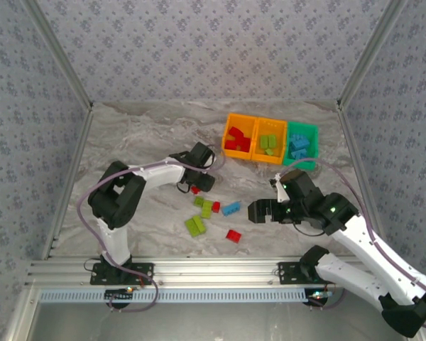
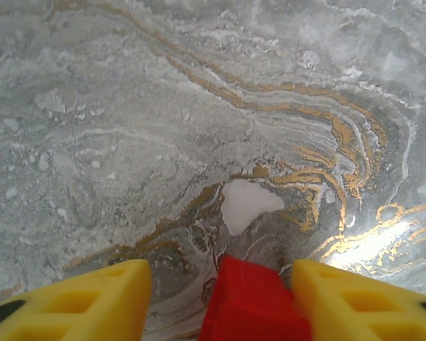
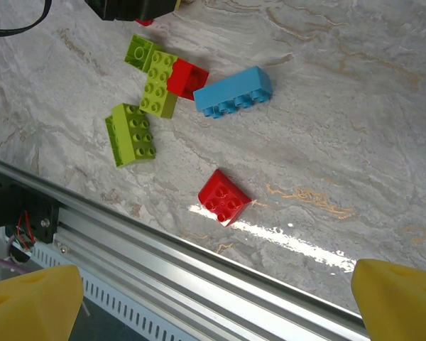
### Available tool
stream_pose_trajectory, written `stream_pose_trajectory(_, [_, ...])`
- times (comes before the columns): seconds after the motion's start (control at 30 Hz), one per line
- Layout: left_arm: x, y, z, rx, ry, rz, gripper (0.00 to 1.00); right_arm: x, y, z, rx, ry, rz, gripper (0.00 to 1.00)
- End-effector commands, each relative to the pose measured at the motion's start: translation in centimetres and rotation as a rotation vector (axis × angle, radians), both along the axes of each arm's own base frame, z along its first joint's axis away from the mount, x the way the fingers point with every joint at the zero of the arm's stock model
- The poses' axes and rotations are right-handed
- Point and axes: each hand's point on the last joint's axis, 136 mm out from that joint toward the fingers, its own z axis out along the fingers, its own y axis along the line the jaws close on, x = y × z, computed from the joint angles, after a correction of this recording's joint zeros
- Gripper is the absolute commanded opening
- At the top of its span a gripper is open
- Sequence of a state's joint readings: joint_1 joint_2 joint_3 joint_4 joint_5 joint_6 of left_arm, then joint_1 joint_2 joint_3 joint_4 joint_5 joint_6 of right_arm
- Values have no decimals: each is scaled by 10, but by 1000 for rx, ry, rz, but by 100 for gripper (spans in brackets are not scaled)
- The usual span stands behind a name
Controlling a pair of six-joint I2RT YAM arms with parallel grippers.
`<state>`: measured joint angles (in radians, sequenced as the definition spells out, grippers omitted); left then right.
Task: Sort the legos into containers by color
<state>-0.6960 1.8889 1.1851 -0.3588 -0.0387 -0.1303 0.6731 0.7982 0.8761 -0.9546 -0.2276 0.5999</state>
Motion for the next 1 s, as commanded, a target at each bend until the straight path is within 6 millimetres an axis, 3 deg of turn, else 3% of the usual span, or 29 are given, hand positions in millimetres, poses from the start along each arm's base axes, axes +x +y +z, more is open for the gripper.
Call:
stream_pose_trajectory(0.0, [-11,6,-7,10,30,-1,38,2,-1,5,-6,-5,-21,100])
stream_pose_trajectory(0.03, [-13,7,-8,8,36,-9,27,2,-1,6,-10,-5,-15,100])
stream_pose_trajectory(0.1, [-17,9,-8,6,37,-17,15,4,-2,7,-34,-5,-11,100])
stream_pose_trajectory(0.27, [-15,3,11,-46,2,-23,15,11,-1,15,-40,-29,-15,100])
stream_pose_trajectory(0.37, [-5,-19,55,-154,-83,-42,14,21,-2,22,-43,-74,-46,100])
stream_pose_trajectory(0.5, [17,-67,131,-289,-287,-62,10,40,-16,31,-89,-160,-143,100])
stream_pose_trajectory(0.6, [43,-94,165,-335,-404,-30,10,50,-26,37,-107,-199,-214,100])
stream_pose_trajectory(0.73, [90,-115,186,-365,-561,30,9,52,-29,43,-91,-215,-244,100])
stream_pose_trajectory(0.87, [134,-135,192,-385,-634,46,6,47,-34,40,-92,-200,-258,100])
stream_pose_trajectory(0.97, [163,-148,186,-409,-627,41,10,43,-38,38,-85,-200,-271,100])
